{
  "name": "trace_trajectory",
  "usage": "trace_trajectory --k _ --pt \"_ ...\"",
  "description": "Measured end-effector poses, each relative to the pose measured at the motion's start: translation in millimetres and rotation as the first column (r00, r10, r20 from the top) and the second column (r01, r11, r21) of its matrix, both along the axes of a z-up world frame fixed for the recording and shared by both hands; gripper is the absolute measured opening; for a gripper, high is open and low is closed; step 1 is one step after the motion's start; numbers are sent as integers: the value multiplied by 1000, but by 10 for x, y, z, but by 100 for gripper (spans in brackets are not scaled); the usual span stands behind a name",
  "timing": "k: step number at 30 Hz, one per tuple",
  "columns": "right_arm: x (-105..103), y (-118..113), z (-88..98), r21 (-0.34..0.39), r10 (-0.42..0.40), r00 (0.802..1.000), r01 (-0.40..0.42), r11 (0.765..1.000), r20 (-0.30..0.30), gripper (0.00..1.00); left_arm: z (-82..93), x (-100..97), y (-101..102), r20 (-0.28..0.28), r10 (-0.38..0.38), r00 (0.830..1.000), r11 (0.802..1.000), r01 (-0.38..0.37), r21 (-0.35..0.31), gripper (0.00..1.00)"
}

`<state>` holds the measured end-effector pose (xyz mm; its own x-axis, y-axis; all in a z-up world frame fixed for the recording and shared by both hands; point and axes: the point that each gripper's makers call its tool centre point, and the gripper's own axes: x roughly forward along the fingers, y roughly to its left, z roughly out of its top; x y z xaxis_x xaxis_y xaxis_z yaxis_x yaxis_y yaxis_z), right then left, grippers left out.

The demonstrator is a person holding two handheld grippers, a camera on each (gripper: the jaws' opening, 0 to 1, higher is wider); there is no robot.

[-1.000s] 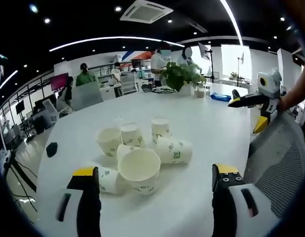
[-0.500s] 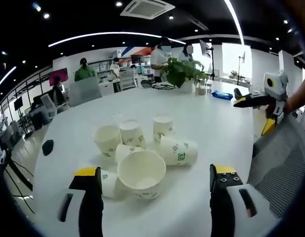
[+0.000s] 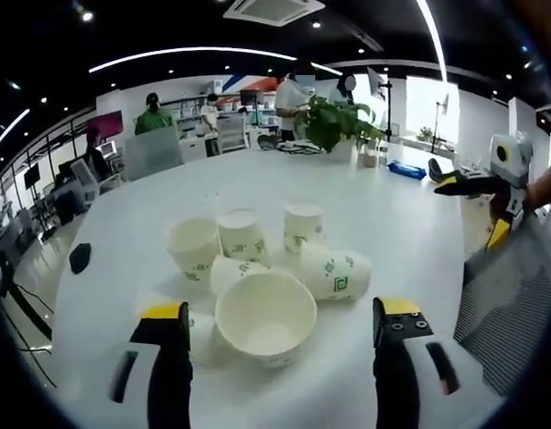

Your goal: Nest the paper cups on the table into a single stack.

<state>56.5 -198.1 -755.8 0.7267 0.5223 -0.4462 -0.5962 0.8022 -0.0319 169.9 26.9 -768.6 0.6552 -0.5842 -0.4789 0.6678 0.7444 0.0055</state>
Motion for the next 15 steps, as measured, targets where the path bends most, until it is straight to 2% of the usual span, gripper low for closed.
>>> trace_trajectory --k 15 --pt "4 -17 -9 -2 -7 1000 7 1000 -2 96 -87 109 -64 -28 -13 1000 1000 13 7 71"
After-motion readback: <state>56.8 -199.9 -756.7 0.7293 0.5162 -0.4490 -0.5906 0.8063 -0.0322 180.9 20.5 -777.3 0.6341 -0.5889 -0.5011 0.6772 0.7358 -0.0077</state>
